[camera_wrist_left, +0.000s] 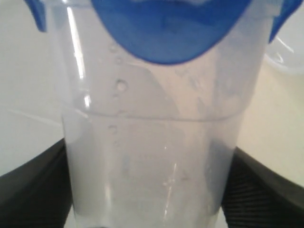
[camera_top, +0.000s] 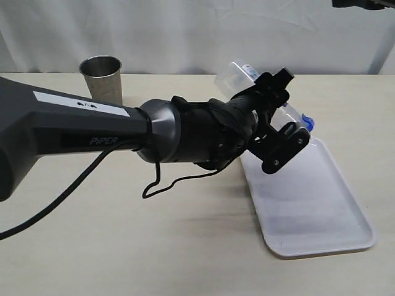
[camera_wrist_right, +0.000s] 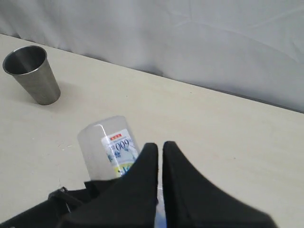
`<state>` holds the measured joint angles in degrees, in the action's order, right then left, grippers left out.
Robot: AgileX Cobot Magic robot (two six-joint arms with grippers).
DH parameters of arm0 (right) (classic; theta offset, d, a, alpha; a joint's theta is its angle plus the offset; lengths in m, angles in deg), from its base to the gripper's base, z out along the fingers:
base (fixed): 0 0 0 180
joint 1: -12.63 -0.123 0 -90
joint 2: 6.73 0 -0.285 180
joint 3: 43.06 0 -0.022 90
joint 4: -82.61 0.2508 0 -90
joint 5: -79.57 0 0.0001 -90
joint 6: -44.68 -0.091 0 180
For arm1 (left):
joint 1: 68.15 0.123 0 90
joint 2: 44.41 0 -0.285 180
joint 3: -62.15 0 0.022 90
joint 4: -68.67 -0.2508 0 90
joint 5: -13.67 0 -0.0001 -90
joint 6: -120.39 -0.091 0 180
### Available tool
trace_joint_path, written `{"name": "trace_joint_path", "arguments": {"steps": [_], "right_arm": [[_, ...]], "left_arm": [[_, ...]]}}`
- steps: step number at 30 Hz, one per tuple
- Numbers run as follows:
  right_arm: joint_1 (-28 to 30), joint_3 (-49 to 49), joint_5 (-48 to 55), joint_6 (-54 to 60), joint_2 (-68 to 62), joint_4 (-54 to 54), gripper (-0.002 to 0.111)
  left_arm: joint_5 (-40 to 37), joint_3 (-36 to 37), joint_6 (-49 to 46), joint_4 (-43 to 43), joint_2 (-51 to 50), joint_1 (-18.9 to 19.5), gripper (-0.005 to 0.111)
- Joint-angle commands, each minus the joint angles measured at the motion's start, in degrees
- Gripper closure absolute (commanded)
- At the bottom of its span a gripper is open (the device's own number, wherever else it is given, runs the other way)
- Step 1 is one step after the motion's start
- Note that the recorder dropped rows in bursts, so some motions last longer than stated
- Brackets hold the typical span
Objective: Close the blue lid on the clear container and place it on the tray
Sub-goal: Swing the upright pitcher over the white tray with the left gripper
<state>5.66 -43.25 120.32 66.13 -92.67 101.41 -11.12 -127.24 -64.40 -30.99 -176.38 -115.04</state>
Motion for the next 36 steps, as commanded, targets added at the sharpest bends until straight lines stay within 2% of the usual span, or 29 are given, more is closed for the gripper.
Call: {"name": "trace_joint_path", "arguments": {"steps": [1,10,18,23,28,32,36], "right_arm": [[0.25,-0.44,-0.26,-0.42,0.35,-0.19,0.104],[0.25,-0.44,0.46,-0.42,0.35,-0.06,0.104],[0.25,-0.44,0.84,-0.42,0.35,0.2,0.104],[0.25,-0.44,1.23,-0.53,0.35,0.2,0.104],[0.25,-0.44,1.44,-0.5,0.35,0.2,0.104],[0.25,-0.44,1.94,-1.34,0.35,0.09,0.104],[0.25,-0.44,2.54,-4.94,0.35,-3.86,0.104]], "left_arm": [[2.57,-0.99,-0.06,-0.29,-0.15,-1.43,0.107],[7.66,-0.99,0.34,0.15,-0.15,-2.74,0.107],[14.22,-0.99,0.44,7.38,-0.15,-3.08,0.107],[15.17,-0.99,0.56,11.26,-0.15,-3.08,0.107],[20.91,-0.99,0.68,26.84,-0.15,-3.08,0.107],[26.0,-0.99,0.79,43.68,-0.19,-3.08,0.107],[28.5,-0.99,0.79,55.7,-0.29,-3.08,0.107]]}}
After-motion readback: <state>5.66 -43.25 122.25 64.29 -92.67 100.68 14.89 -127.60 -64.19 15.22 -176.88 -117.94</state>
